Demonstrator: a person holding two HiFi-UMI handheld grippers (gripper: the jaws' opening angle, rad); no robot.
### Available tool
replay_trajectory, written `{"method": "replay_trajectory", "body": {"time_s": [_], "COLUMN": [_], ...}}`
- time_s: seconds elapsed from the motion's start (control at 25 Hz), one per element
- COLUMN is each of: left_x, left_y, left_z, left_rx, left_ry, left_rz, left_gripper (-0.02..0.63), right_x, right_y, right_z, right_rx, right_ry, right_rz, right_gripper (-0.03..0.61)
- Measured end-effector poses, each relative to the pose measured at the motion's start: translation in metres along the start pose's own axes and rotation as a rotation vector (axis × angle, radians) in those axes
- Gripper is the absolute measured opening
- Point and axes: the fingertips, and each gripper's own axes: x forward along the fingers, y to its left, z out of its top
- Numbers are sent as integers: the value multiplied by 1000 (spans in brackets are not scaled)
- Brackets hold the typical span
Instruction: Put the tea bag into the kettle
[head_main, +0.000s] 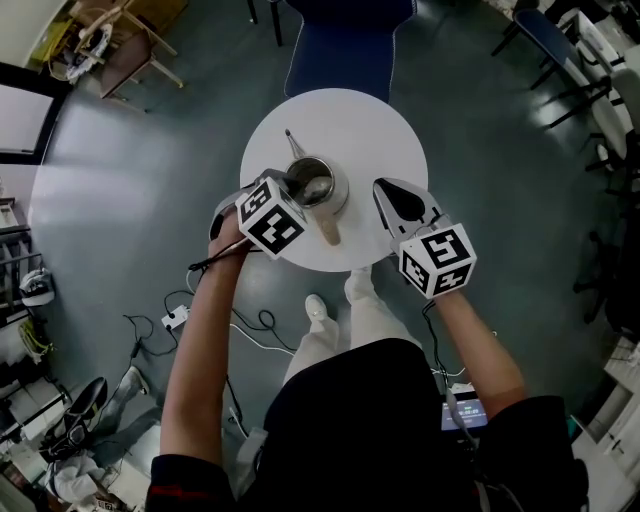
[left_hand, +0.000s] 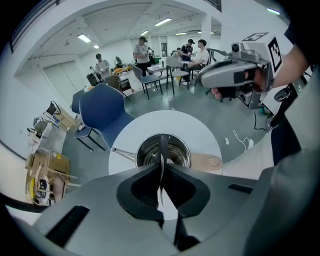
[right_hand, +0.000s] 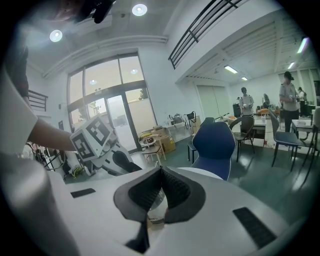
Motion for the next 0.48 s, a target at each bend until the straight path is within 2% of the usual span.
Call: {"method": "replay_trajectory", "body": {"time_s": [0.16,0.36,0.44,0.48], "left_x": [5,17,22,24], "left_y": [0,-2,-5,-6], "left_z": [1,8,9,9], "left_rx": [47,54,45,43], "left_ry": [44,24,20,19], "left_rz": [-10,-11,-36,-41], "left_gripper": [25,31,113,123], "right_x": [1,-1,-1,0], "right_y": [-3,-12,-17,-19], "right_z": [-4,-4,-5,-6], "right_rx": [1,1,2,3], "right_ry": [7,10,12,15], "right_rz": [-4,-14,-19,-21], "right_gripper": [18,18,18,18]}}
